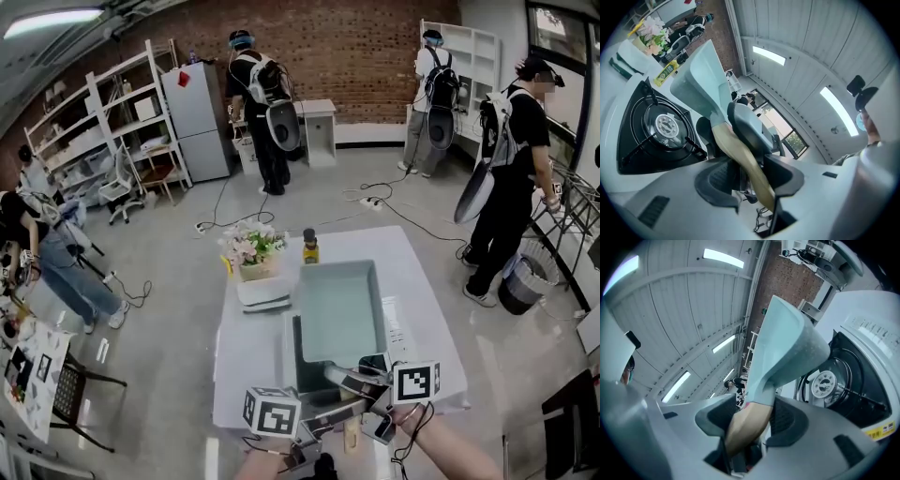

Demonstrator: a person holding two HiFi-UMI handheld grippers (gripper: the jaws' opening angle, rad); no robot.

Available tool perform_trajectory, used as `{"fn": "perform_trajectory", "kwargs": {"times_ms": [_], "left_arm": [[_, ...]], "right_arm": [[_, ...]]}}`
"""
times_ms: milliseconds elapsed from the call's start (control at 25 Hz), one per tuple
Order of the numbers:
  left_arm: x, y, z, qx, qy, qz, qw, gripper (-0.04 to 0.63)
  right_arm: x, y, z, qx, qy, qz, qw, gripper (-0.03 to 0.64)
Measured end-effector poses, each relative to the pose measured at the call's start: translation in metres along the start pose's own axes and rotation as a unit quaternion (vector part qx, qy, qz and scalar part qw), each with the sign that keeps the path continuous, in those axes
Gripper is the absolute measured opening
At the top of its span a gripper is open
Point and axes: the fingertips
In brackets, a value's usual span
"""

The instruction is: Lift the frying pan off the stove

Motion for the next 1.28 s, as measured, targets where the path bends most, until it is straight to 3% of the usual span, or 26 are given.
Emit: {"fn": "perform_trajectory", "kwargs": {"times_ms": [320,1280], "left_arm": [[0.021,-0.011,-0.004,0.002,0.020,0.046,0.9987,0.179],[0.044,-0.011,-0.014,0.002,0.028,0.100,0.9946,0.181]], "right_arm": [[-0.027,-0.009,0.002,0.015,-0.015,-0.028,0.999,0.202],[-0.055,-0.008,0.000,0.026,-0.023,-0.067,0.997,0.193]]}}
Point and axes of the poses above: the fingertips, and each gripper's own axes: z forward along the fingers, x to its right, y out of its underside, and after that the axes turned 9 degrees about x, right-handed
